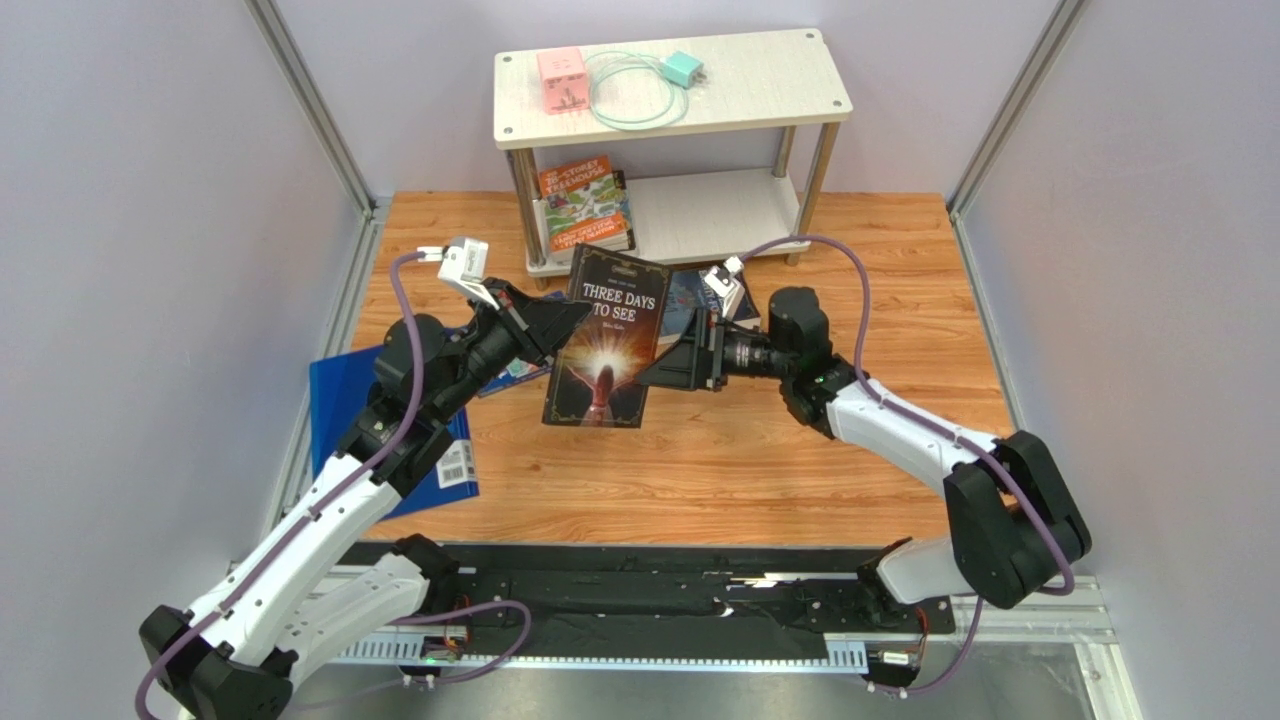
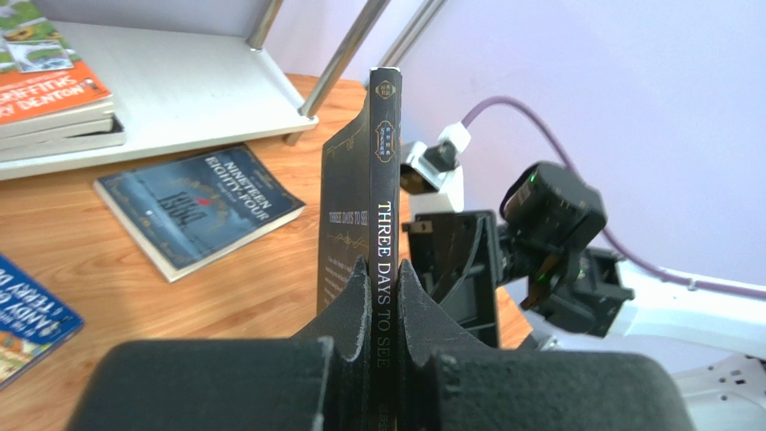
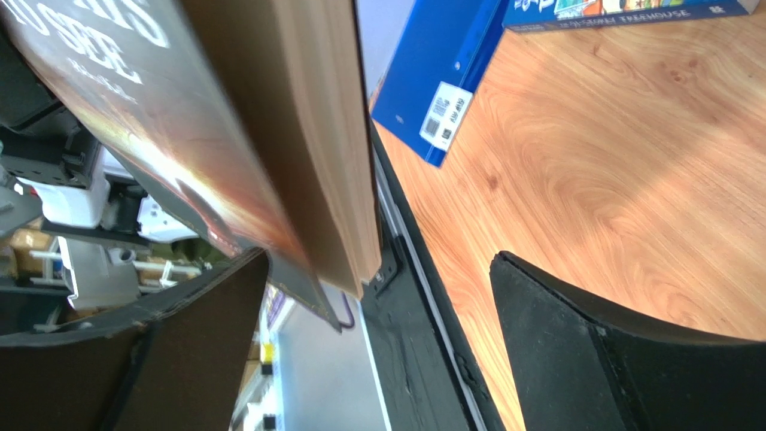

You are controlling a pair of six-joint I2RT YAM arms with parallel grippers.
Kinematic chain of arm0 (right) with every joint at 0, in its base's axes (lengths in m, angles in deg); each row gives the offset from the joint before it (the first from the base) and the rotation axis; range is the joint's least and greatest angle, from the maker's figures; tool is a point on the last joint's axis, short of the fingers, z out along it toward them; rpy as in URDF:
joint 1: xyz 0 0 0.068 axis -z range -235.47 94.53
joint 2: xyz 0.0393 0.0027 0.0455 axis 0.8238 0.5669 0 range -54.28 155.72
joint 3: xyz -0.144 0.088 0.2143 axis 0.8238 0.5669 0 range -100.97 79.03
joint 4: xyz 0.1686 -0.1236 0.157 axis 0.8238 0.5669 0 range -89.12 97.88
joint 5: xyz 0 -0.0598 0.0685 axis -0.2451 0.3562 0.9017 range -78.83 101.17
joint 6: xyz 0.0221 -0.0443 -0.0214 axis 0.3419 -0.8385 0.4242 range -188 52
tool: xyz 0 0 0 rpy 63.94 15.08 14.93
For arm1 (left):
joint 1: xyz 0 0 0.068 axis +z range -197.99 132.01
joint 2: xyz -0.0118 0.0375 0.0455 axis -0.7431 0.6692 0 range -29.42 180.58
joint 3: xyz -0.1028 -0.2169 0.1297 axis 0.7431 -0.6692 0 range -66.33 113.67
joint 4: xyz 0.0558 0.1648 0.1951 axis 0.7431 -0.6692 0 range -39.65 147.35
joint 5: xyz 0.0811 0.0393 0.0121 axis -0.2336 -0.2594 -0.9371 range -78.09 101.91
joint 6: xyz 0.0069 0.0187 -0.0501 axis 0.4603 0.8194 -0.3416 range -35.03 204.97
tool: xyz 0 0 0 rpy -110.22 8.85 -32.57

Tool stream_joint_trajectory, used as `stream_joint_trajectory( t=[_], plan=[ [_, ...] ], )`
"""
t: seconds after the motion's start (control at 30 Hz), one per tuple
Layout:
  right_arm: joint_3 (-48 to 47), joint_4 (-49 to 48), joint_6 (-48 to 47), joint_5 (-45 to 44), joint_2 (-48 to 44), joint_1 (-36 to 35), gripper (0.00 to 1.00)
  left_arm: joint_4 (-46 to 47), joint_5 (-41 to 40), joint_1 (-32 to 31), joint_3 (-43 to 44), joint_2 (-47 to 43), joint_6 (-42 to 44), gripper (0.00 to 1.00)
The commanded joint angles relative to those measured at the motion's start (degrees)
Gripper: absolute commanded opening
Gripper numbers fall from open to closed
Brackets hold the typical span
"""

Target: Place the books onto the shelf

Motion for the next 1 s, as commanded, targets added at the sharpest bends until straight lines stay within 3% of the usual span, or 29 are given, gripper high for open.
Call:
stream_joint_trajectory(
  t=[0.0,0.17,0.7,0.97],
  plan=[
    [4.55,-19.59,8.43,-4.28,-1.5,0.03,1.0,10.53,4.59,-0.03,3.65,2.19,-3.88,0.0],
    [6.93,-30.75,13.09,-3.84,-0.27,-0.59,1.0,14.83,7.41,0.06,4.09,5.71,-5.55,0.0],
    [12.99,-38.04,18.36,-5.69,1.05,-3.05,1.0,19.84,4.43,0.85,5.15,9.66,-6.34,0.0],
    [11.68,-40.96,21.09,-5.34,1.05,-4.28,0.85,24.33,0.31,0.85,1.55,10.9,-6.44,0.0]
  ],
)
